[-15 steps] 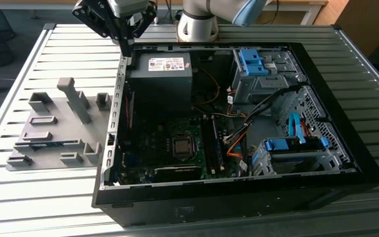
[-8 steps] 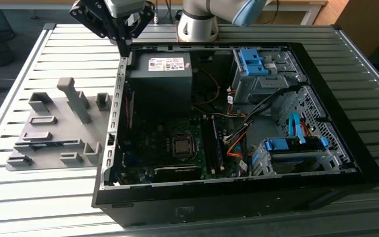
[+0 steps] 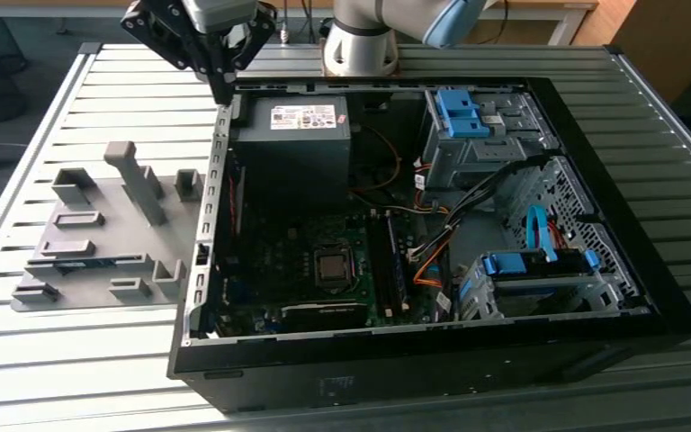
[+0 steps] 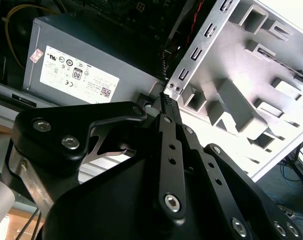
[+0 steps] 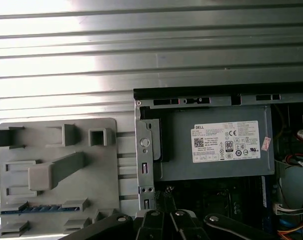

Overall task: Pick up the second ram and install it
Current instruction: 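Reach for the second ram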

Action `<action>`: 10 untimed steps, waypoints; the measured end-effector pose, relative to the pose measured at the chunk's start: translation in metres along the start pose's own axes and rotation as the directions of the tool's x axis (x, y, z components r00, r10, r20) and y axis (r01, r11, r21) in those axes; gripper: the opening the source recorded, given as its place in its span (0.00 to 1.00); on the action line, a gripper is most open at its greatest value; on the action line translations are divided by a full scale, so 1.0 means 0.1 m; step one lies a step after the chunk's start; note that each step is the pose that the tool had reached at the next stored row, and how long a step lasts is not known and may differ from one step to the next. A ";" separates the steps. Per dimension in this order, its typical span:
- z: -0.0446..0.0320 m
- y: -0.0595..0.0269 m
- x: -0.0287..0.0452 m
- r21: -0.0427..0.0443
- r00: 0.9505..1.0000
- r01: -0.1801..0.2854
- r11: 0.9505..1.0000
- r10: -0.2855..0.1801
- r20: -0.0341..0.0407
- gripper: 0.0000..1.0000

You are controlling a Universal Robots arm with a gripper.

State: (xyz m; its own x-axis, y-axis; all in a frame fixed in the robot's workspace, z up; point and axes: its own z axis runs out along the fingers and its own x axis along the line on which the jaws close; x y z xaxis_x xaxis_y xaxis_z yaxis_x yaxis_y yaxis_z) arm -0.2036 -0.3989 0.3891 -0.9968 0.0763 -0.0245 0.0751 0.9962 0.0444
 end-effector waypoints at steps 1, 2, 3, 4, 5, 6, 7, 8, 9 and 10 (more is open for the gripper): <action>0.000 -0.001 0.006 0.000 1.000 0.000 1.000 0.000 0.000 0.11; 0.001 -0.001 0.013 0.000 1.000 0.000 1.000 0.000 0.000 0.11; 0.001 -0.002 0.019 0.000 1.000 0.000 1.000 0.000 0.000 0.11; 0.001 -0.002 0.025 0.000 1.000 0.000 1.000 0.000 0.000 0.11; 0.002 -0.003 0.031 0.000 1.000 0.000 1.000 0.000 0.000 0.11; 0.002 -0.003 0.037 0.000 1.000 0.000 1.000 0.000 0.000 0.11; 0.002 -0.004 0.043 0.000 1.000 0.000 1.000 0.000 0.000 0.11; 0.003 -0.004 0.049 0.000 1.000 0.000 1.000 0.000 0.000 0.11; 0.004 -0.005 0.055 0.000 1.000 0.000 1.000 0.000 0.000 0.11; 0.004 -0.005 0.062 0.000 1.000 0.000 1.000 0.000 0.000 0.11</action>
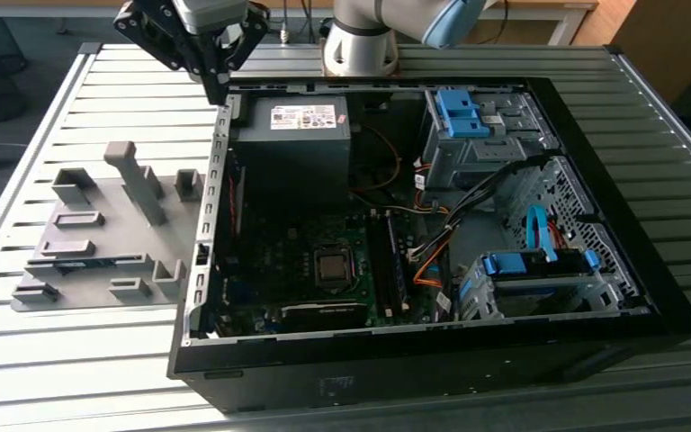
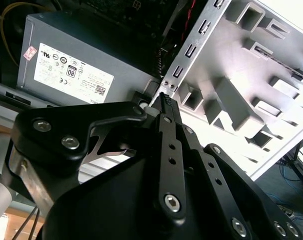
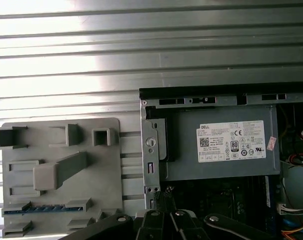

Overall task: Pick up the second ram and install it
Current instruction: 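Reach for the second ram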

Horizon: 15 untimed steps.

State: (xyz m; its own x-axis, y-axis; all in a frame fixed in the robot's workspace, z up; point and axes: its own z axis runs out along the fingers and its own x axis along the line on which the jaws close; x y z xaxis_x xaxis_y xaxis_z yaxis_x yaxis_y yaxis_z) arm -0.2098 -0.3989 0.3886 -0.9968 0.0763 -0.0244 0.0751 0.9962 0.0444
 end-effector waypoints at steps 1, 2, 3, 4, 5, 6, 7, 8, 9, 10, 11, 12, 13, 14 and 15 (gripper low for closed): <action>0.000 -0.001 0.007 0.000 1.000 0.000 1.000 0.000 0.000 0.11; 0.001 -0.001 0.016 0.000 1.000 0.000 1.000 0.000 0.000 0.11; 0.002 -0.002 0.026 0.000 1.000 0.000 1.000 0.000 0.000 0.11; 0.002 -0.003 0.037 0.000 1.000 0.000 1.000 0.000 0.000 0.11; 0.002 -0.004 0.049 0.000 1.000 0.000 1.000 0.000 0.000 0.11; 0.003 -0.005 0.061 0.000 1.000 0.000 1.000 0.000 0.000 0.11; 0.003 -0.006 0.072 0.000 1.000 0.000 1.000 0.000 0.000 0.11; 0.004 -0.007 0.083 0.000 1.000 0.000 1.000 0.000 0.000 0.11; 0.004 -0.007 0.092 0.000 1.000 0.000 1.000 0.000 0.000 0.11; 0.005 -0.008 0.100 0.000 1.000 0.000 1.000 0.000 0.000 0.11; 0.006 -0.009 0.112 0.000 1.000 0.000 1.000 0.000 0.000 0.11; 0.006 -0.010 0.122 0.000 1.000 0.000 1.000 0.000 0.000 0.11; 0.007 -0.010 0.132 0.000 1.000 0.000 1.000 0.000 0.000 0.11; 0.008 -0.011 0.141 0.000 1.000 0.000 1.000 0.000 0.000 0.11; 0.008 -0.012 0.149 0.000 1.000 0.000 1.000 0.000 0.000 0.11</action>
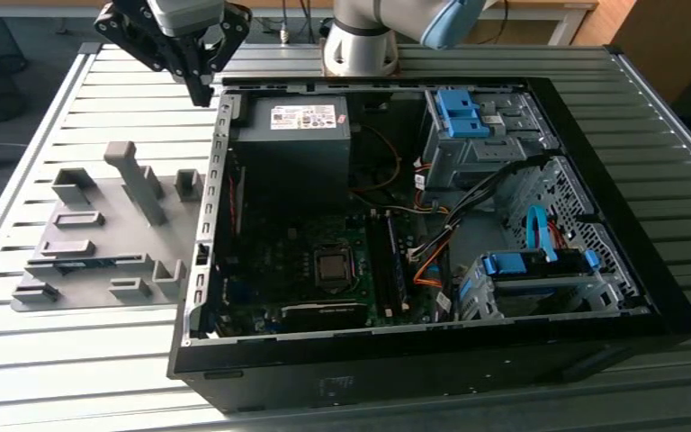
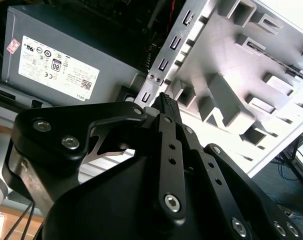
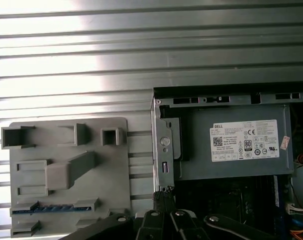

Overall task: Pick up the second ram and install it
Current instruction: 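Reach for the second ram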

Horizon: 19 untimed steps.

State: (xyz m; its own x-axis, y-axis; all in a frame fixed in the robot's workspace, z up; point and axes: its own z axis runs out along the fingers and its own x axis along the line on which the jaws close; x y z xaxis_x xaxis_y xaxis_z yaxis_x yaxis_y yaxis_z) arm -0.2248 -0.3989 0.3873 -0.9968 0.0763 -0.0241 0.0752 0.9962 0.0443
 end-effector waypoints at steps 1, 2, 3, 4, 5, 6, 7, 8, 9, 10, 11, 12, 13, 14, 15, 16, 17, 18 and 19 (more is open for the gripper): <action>0.001 -0.001 0.009 0.000 1.000 0.000 1.000 0.000 0.000 0.11; 0.001 -0.002 0.018 0.000 1.000 0.000 1.000 0.000 0.000 0.11; 0.002 -0.002 0.027 0.000 1.000 0.000 1.000 0.000 0.000 0.11; 0.003 -0.003 0.036 0.000 1.000 0.000 1.000 0.000 0.000 0.11; 0.003 -0.004 0.045 0.000 1.000 0.000 1.000 0.000 0.000 0.11; 0.003 -0.004 0.053 0.000 1.000 0.000 1.000 0.000 0.000 0.11; 0.004 -0.005 0.062 0.000 1.000 0.000 1.000 0.000 0.000 0.11; 0.004 -0.006 0.069 0.000 1.000 0.000 1.000 0.000 0.000 0.11; 0.005 -0.006 0.077 0.000 1.000 0.000 1.000 0.000 0.000 0.11; 0.005 -0.007 0.083 0.000 1.000 0.000 1.000 0.000 0.000 0.11; 0.006 -0.007 0.090 0.000 1.000 0.000 1.000 0.000 0.000 0.11; 0.007 -0.008 0.097 0.000 1.000 0.000 1.000 0.000 0.000 0.11; 0.008 -0.008 0.103 0.000 1.000 0.000 1.000 0.000 0.000 0.11; 0.008 -0.009 0.109 0.000 1.000 0.000 1.000 0.000 0.000 0.11; 0.009 -0.009 0.116 0.000 1.000 0.000 1.000 0.000 0.000 0.11; 0.010 -0.010 0.121 0.000 1.000 0.000 1.000 0.000 0.000 0.11; 0.010 -0.010 0.126 0.000 1.000 0.000 1.000 0.000 0.000 0.11; 0.011 -0.011 0.132 0.000 1.000 0.000 1.000 0.000 0.000 0.11; 0.012 -0.011 0.137 0.000 1.000 0.000 1.000 0.000 0.000 0.11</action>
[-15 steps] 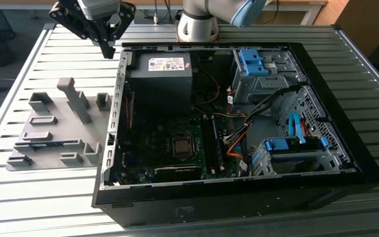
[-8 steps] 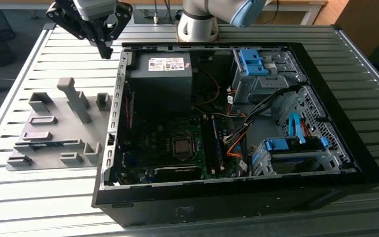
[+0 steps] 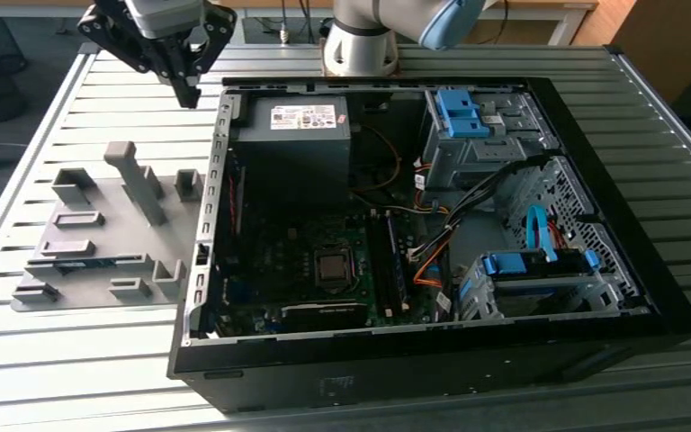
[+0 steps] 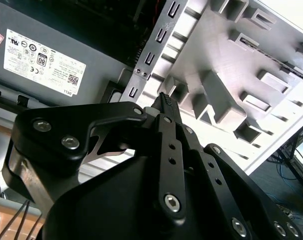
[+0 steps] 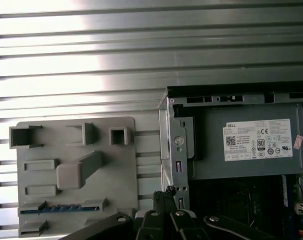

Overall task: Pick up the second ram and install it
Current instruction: 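Reach for the second ram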

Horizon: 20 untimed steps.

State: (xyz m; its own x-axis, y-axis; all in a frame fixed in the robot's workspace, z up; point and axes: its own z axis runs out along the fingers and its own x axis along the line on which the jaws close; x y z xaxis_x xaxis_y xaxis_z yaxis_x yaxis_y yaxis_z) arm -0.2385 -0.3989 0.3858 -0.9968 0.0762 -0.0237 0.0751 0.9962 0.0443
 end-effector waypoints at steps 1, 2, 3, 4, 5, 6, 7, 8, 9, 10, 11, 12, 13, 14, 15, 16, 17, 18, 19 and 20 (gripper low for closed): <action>0.001 0.000 0.005 0.000 1.000 0.000 1.000 0.000 0.000 0.11; 0.001 -0.001 0.010 0.000 1.000 0.000 1.000 0.000 0.000 0.11; 0.002 -0.001 0.015 0.000 1.000 0.000 1.000 0.000 0.000 0.11; 0.003 -0.002 0.022 0.000 1.000 0.000 1.000 0.000 0.000 0.11; 0.003 -0.002 0.027 0.000 1.000 0.000 1.000 0.000 0.000 0.11; 0.004 -0.003 0.034 0.000 1.000 0.000 1.000 0.000 0.000 0.11; 0.005 -0.003 0.040 0.000 1.000 0.000 1.000 0.000 0.000 0.11; 0.005 -0.004 0.046 0.000 1.000 0.000 1.000 0.000 0.000 0.11; 0.006 -0.004 0.052 0.000 1.000 0.000 1.000 0.000 0.000 0.11; 0.006 -0.005 0.058 0.000 1.000 0.000 1.000 0.000 0.000 0.11; 0.007 -0.005 0.064 0.000 1.000 0.000 1.000 0.000 -0.001 0.11; 0.007 -0.006 0.070 0.000 1.000 0.000 1.000 0.000 -0.001 0.11; 0.008 -0.006 0.076 0.000 1.000 0.000 1.000 0.000 -0.001 0.11; 0.009 -0.007 0.082 0.000 1.000 0.000 1.000 0.000 -0.001 0.11; 0.009 -0.007 0.089 0.000 1.000 0.000 1.000 0.000 -0.001 0.11; 0.009 -0.008 0.097 0.000 1.000 0.000 1.000 0.000 -0.001 0.11; 0.010 -0.008 0.103 0.000 1.000 0.000 1.000 0.000 -0.001 0.11; 0.010 -0.009 0.110 0.000 1.000 0.000 1.000 0.000 -0.001 0.11; 0.011 -0.009 0.116 0.000 1.000 0.000 1.000 0.000 -0.001 0.11; 0.012 -0.010 0.122 0.000 1.000 0.000 1.000 0.000 -0.001 0.11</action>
State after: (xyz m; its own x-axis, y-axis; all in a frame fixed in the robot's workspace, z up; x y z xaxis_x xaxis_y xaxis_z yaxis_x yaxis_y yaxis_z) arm -0.2508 -0.3989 0.3843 -0.9968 0.0762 -0.0229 0.0752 0.9962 0.0442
